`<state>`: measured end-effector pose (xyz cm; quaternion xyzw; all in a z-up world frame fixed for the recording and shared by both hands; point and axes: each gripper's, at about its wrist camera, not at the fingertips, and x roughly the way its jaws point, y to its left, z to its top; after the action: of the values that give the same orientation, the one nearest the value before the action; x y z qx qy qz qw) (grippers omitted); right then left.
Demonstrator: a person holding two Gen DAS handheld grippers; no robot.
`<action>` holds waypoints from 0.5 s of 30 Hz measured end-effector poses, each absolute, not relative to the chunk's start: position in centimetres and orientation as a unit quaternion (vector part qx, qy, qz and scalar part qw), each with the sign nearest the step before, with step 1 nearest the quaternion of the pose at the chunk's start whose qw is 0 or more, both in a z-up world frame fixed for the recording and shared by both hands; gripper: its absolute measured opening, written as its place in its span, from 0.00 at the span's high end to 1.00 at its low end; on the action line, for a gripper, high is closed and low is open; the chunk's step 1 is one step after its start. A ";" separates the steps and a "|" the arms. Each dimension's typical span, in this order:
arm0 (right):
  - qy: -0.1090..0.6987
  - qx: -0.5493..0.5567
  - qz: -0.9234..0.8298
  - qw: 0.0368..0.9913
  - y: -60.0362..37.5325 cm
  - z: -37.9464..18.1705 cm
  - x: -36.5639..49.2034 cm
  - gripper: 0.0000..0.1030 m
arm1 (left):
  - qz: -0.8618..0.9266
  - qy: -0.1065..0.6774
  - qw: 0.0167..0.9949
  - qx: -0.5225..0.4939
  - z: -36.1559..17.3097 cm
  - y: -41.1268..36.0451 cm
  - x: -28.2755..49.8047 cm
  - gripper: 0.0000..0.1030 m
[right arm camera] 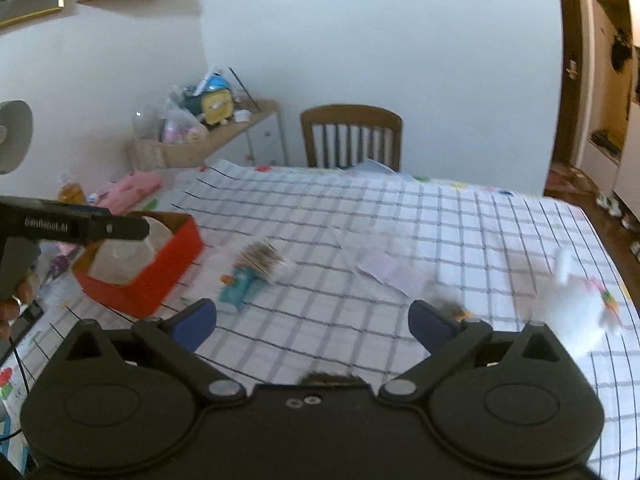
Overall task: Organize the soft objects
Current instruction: 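Move both tools back over the table, then grasp the cotton swab pack with the left gripper while the right grasps the brown bead bracelet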
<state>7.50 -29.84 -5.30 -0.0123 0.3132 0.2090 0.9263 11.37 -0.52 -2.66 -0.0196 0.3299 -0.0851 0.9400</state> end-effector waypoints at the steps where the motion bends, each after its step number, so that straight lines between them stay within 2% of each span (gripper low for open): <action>1: 0.317 -0.014 0.207 0.925 -30.2 -5.8 7.5 0.01 | -0.087 0.329 0.940 -0.017 -2.9 -0.9 11.7 0.02; 9: 0.339 -0.026 0.210 0.917 -31.2 -8.7 8.0 0.01 | -0.081 0.360 0.929 -0.011 -5.5 -3.0 15.4 0.02; 15: 0.359 -0.043 0.221 0.906 -31.2 -11.0 9.5 0.03 | -0.057 0.354 0.933 0.039 -7.8 -4.9 17.9 0.01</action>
<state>9.54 -31.18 -11.03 -0.0426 0.3593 0.2214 0.9056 17.92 -4.90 -7.76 0.0392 0.3543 -0.0575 0.9326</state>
